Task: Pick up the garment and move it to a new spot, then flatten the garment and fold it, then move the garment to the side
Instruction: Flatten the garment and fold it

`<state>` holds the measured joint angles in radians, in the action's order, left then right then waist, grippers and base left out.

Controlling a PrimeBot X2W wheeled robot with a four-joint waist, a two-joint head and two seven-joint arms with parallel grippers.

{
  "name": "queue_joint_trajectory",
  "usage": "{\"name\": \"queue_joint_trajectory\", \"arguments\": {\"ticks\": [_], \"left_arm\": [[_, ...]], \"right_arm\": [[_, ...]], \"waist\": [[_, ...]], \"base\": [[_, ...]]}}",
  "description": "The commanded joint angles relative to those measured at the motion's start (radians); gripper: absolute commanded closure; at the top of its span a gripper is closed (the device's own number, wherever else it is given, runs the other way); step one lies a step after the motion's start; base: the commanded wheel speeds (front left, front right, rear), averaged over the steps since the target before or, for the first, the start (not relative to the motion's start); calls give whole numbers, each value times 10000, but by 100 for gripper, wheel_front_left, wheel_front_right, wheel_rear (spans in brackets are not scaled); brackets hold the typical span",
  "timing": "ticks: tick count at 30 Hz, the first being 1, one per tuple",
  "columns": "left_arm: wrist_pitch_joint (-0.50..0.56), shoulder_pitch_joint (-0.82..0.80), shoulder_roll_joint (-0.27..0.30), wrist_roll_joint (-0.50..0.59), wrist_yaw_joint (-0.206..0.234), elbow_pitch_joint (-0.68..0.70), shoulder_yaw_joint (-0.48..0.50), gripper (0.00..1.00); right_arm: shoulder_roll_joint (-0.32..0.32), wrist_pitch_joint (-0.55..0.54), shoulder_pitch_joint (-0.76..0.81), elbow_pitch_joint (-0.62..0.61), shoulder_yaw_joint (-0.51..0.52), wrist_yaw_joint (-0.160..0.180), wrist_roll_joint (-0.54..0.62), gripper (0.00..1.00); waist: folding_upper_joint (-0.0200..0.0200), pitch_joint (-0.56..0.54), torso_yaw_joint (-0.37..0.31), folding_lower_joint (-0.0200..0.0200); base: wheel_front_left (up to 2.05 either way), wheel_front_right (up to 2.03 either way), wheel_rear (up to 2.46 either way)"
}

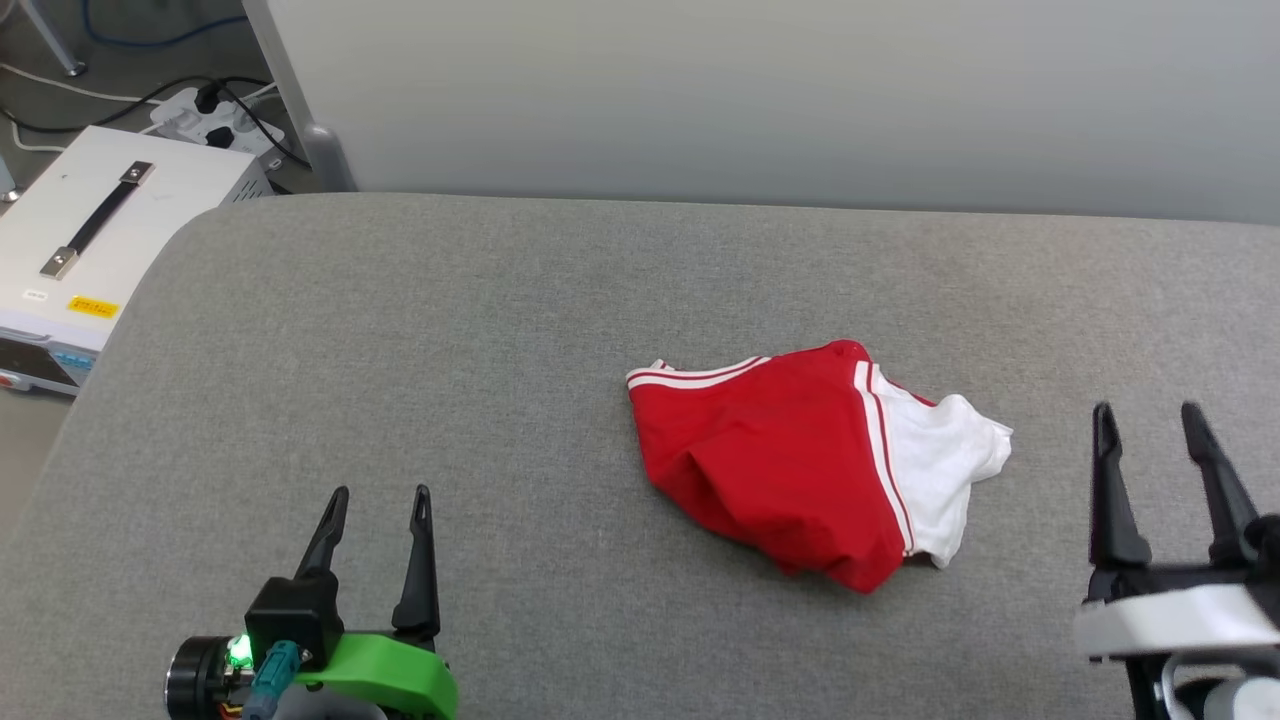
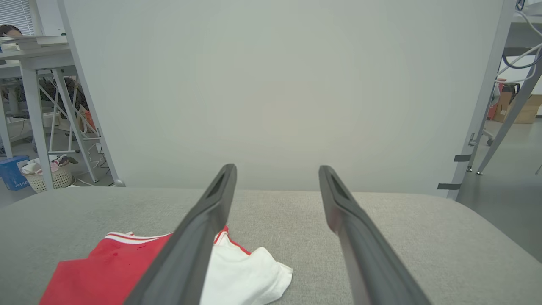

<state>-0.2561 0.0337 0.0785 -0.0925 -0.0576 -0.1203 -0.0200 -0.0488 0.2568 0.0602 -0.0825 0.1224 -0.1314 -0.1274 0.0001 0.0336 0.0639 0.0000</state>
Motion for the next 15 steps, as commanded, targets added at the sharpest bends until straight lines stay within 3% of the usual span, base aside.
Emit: {"name": "queue_joint_trajectory", "arguments": {"ticks": [1, 7, 10, 15], "left_arm": [[-57, -131, -89, 115, -58, 39, 54, 0], [-57, -486, -164, 174, -121, 142, 119, 0], [-57, -637, -192, 191, -143, 183, 135, 0], [-57, -831, -227, 210, -166, 264, 179, 0]], "right_arm": [[-15, 49, -557, -204, 57, 7, 317, 0], [-993, 49, -2543, -712, 5, 7, 575, 0], [-1783, 49, -3396, -45, -373, 7, 342, 0], [-3616, -301, -4899, 1312, -1920, 7, -573, 0]], "waist": [[-1, 98, 21, 0], [-1, 501, 56, 0], [-1, 688, 59, 0], [-1, 1013, 51, 0]], "base": [[0, 0, 0], [0, 0, 0], [0, 0, 0], [0, 0, 0]]}}
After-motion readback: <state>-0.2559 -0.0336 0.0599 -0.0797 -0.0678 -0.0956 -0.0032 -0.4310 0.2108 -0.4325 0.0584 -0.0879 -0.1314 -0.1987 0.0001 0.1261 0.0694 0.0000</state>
